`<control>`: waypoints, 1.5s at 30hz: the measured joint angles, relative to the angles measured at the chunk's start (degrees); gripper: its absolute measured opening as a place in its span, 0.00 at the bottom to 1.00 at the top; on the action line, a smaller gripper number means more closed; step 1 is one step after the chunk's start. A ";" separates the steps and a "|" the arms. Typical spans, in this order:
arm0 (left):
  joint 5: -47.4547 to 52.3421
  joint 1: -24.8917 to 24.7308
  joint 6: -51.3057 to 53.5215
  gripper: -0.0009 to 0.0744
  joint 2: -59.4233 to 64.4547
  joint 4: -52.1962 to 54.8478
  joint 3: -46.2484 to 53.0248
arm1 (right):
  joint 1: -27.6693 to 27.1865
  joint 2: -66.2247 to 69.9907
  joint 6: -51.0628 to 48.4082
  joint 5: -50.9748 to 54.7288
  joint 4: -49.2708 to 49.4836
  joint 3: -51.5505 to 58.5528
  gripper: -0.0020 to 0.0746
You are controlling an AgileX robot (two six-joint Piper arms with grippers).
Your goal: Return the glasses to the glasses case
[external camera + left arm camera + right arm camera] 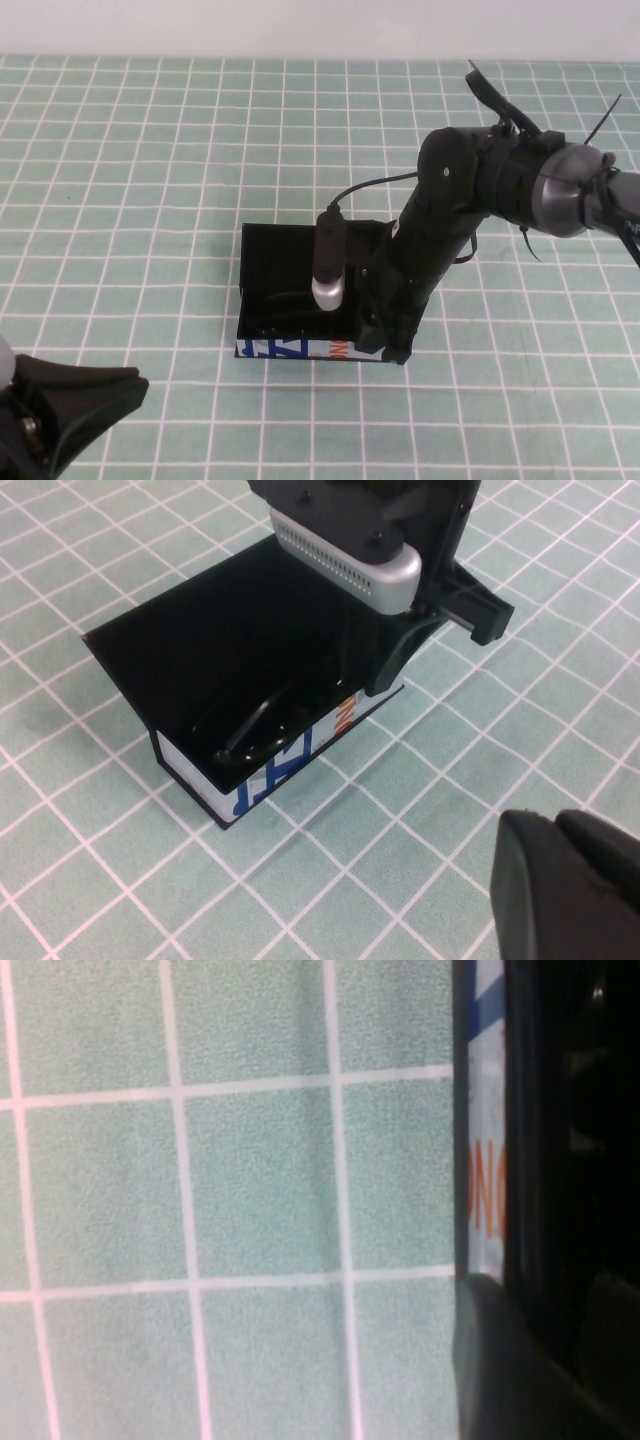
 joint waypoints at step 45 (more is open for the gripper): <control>0.13 0.00 -2.37 0.01 0.00 0.00 0.00 | -4.12 1.08 -1.45 12.18 9.82 -11.49 0.02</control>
